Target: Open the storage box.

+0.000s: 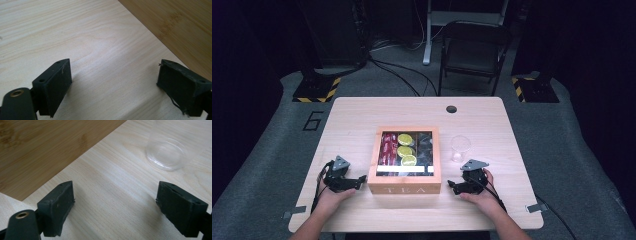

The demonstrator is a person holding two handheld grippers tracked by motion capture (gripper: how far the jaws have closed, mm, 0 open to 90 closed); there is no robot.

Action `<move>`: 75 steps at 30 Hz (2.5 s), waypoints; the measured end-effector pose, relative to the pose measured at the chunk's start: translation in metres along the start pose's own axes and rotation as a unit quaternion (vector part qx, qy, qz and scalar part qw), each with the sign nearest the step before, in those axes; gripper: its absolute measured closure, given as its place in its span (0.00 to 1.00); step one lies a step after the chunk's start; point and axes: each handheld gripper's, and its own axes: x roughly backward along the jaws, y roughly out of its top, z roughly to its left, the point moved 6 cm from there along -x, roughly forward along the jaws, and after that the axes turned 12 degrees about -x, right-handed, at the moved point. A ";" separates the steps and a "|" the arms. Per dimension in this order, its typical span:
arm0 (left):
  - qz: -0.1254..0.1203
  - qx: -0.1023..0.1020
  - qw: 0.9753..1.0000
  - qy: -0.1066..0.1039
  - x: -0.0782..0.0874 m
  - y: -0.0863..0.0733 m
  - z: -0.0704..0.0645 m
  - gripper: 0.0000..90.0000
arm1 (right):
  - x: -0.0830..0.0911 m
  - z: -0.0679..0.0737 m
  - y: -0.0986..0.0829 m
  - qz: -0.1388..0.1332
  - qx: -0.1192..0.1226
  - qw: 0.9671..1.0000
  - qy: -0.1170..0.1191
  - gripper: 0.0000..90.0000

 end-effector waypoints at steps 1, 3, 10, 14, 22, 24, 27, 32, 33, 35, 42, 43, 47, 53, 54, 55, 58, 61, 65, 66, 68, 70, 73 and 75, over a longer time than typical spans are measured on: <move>0.004 0.001 1.000 -0.004 0.001 0.000 0.000 0.13 | 0.000 0.000 0.000 0.000 0.000 1.000 0.000 0.16; 0.004 0.003 1.000 -0.004 0.001 0.000 0.000 0.13 | 0.000 0.000 0.000 0.000 -0.002 1.000 0.000 0.16; 0.001 -0.003 1.000 -0.005 0.001 0.000 0.000 0.14 | 0.000 0.001 -0.001 0.001 -0.008 1.000 0.000 0.16; 0.001 -0.001 1.000 -0.007 0.001 0.000 0.000 0.14 | 0.000 0.001 -0.001 0.000 -0.006 1.000 0.001 0.17; 0.012 0.006 1.000 -0.007 0.007 0.000 0.003 0.27 | 0.003 0.003 0.000 0.006 -0.009 1.000 0.003 0.26; 0.018 0.003 1.000 -0.008 0.008 0.001 0.002 0.33 | 0.005 0.002 0.001 0.012 -0.003 1.000 0.000 0.32; 0.028 0.011 0.999 -0.021 0.012 0.001 0.002 0.43 | 0.007 0.002 0.001 0.017 -0.006 1.000 0.002 0.39; 0.016 0.025 0.999 -0.029 0.019 0.006 0.000 0.50 | 0.009 0.002 0.001 0.026 -0.011 1.000 0.002 0.47; 0.014 0.027 0.999 -0.030 0.021 0.007 0.000 0.51 | 0.010 0.002 0.001 0.028 -0.006 1.000 0.006 0.48; 0.007 0.033 0.999 -0.033 0.025 0.008 0.000 0.55 | 0.010 0.003 0.002 0.028 0.000 1.000 0.006 0.50; -0.022 0.040 0.998 -0.035 0.043 0.015 -0.003 0.67 | 0.020 0.010 0.009 0.010 0.013 1.000 -0.001 0.56; -0.027 0.041 0.998 -0.037 0.045 0.016 -0.004 0.69 | 0.021 0.009 0.010 0.007 0.011 1.000 0.001 0.56; -0.039 0.051 0.997 -0.048 0.055 0.022 -0.007 0.80 | 0.028 0.009 0.015 -0.006 -0.004 1.000 0.007 0.60; -0.052 0.039 0.996 -0.060 0.068 0.038 -0.014 0.97 | 0.035 0.011 0.022 -0.021 -0.005 1.000 0.014 0.63; -0.055 0.039 0.996 -0.060 0.070 0.042 -0.016 0.99 | 0.036 0.012 0.022 -0.019 -0.006 1.000 0.016 0.64; -0.056 0.036 0.996 -0.062 0.072 0.044 -0.017 1.00 | 0.037 0.013 0.023 -0.019 -0.003 1.000 0.016 0.64; -0.054 0.020 0.996 -0.066 0.078 0.051 -0.022 1.00 | 0.040 0.019 0.027 -0.021 0.001 1.000 0.023 0.66; -0.050 0.004 0.996 -0.068 0.080 0.054 -0.026 1.00 | 0.041 0.021 0.028 -0.025 0.005 0.999 0.025 0.66; -0.040 -0.025 0.996 -0.074 0.089 0.054 -0.037 1.00 | 0.043 0.023 0.030 -0.029 0.010 0.999 0.027 0.66; -0.039 -0.029 0.996 -0.075 0.091 0.053 -0.039 1.00 | 0.043 0.023 0.031 -0.030 0.006 0.999 0.025 0.66; -0.043 -0.030 0.995 -0.082 0.094 0.050 -0.045 1.00 | 0.044 0.023 0.032 -0.035 0.000 0.999 0.027 0.65; -0.043 -0.036 0.995 -0.086 0.095 0.047 -0.048 1.00 | 0.045 0.022 0.033 -0.037 0.003 0.999 0.026 0.65; -0.042 -0.035 0.994 -0.098 0.092 0.043 -0.056 1.00 | 0.046 0.022 0.033 -0.039 -0.008 0.999 0.029 0.66; -0.042 -0.032 0.993 -0.106 0.089 0.040 -0.060 1.00 | 0.048 0.022 0.035 -0.044 -0.005 0.999 0.031 0.66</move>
